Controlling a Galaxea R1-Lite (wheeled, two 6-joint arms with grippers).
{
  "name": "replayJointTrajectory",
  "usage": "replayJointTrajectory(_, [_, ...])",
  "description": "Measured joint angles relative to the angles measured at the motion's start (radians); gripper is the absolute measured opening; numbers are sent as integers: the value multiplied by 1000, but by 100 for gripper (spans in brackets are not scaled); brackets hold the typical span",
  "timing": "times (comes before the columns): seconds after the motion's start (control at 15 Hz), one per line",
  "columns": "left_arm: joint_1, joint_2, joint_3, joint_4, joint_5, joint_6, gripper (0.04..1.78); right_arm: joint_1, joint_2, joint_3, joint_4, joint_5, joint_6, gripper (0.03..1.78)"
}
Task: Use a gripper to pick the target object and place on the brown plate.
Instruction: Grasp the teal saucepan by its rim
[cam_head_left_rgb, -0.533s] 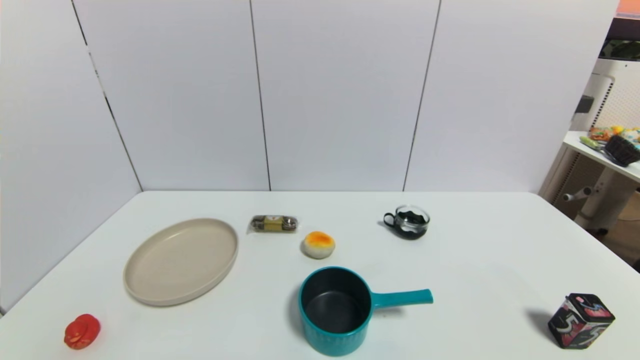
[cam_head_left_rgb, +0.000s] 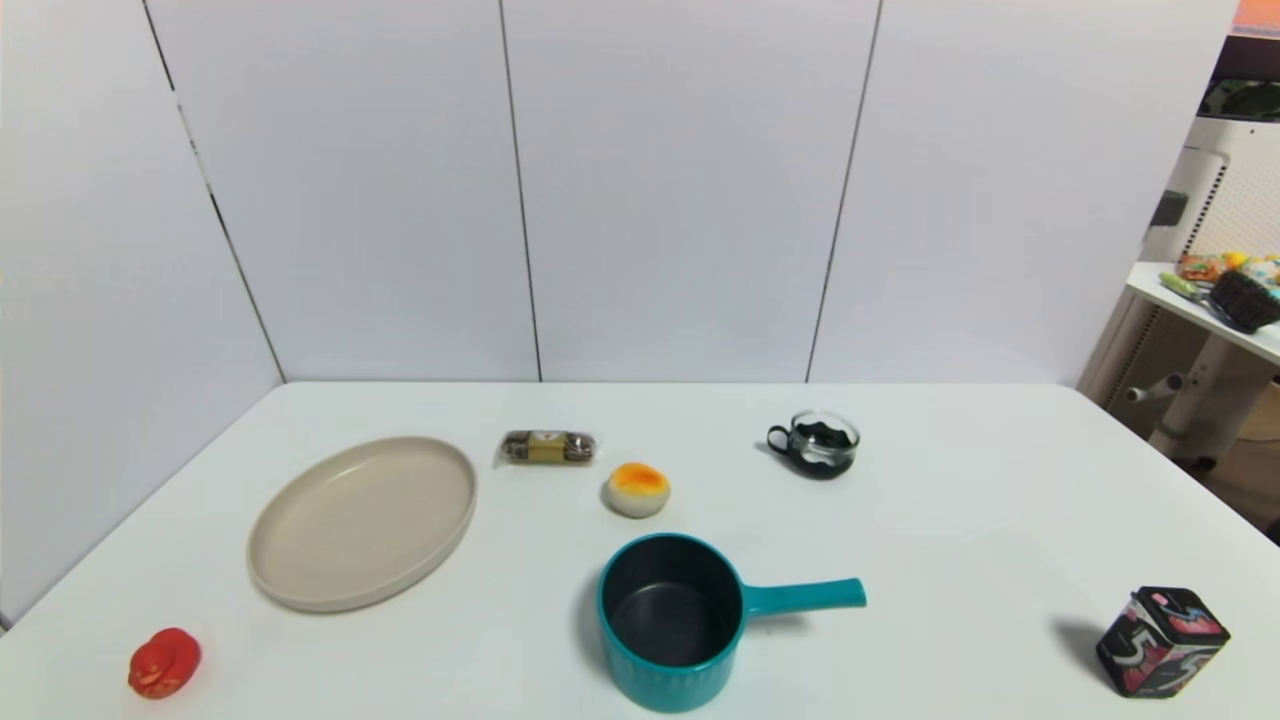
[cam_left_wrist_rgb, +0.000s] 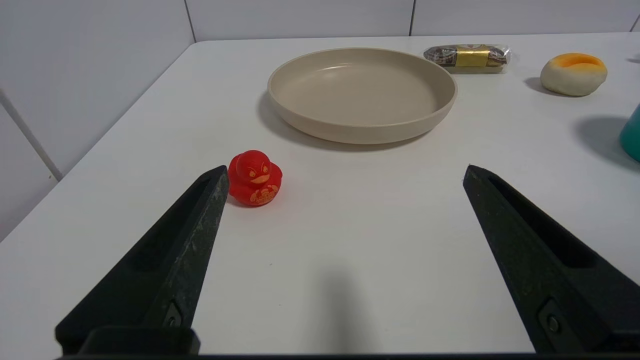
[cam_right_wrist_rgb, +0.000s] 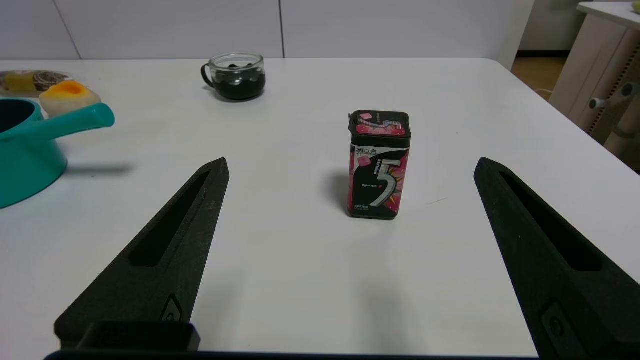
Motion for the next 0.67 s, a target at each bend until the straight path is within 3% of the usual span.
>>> replayJointTrajectory(0.33, [3, 20, 0, -1, 1, -6, 169, 0, 0, 0, 0, 0, 0, 169])
replayJointTrajectory(0.67, [-37, 292, -169, -29, -4, 70, 169, 0, 0, 0, 0, 0, 0, 169])
